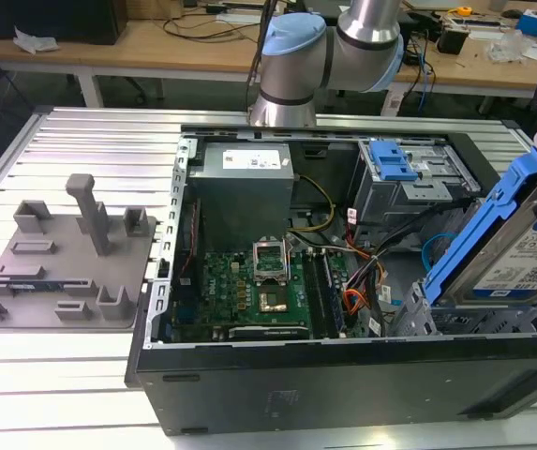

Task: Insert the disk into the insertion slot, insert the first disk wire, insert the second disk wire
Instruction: 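Insert the disk into the insertion slot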

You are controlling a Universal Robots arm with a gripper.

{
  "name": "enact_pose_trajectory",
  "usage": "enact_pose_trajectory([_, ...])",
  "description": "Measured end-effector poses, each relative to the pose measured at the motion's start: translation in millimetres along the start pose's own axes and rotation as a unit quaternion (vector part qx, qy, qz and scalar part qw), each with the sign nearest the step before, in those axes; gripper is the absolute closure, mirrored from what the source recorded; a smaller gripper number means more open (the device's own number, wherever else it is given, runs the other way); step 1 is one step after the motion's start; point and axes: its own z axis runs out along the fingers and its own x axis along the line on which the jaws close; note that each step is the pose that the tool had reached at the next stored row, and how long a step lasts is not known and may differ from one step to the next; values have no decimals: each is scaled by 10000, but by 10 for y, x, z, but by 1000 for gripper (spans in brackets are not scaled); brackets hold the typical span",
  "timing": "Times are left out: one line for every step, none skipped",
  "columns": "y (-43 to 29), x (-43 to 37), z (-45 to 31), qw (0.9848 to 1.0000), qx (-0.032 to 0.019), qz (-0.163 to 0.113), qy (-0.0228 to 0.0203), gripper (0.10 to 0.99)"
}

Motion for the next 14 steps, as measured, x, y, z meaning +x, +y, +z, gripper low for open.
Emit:
enact_pose_trajectory([0,0,0,10000,-1,-2,-42,722])
enact_pose_trajectory([0,0,0,10000,0,-2,-42,722])
enact_pose_trajectory([0,0,0,10000,0,-2,-42,722])
enact_pose_trajectory([0,0,0,10000,0,-2,-42,722])
enact_pose_trajectory([0,0,0,10000,0,-2,-42,722])
enact_pose_trajectory([-1,0,0,10000,0,-2,-43,722])
enact_pose_trajectory([-1,0,0,10000,5,-2,-43,722])
enact_pose_trajectory([0,1,1,10000,29,-3,-43,722])
enact_pose_trajectory([1,1,0,10000,71,-4,-43,722])
enact_pose_trajectory([1,0,1,9999,97,-5,-44,722])
enact_pose_trajectory([1,0,2,9999,148,-7,-45,722])
enact_pose_trajectory([2,0,2,9998,197,-8,-46,722])
enact_pose_trajectory([2,0,2,9997,223,-9,-46,722])
enact_pose_trajectory([1,0,3,9997,235,-10,-46,722])
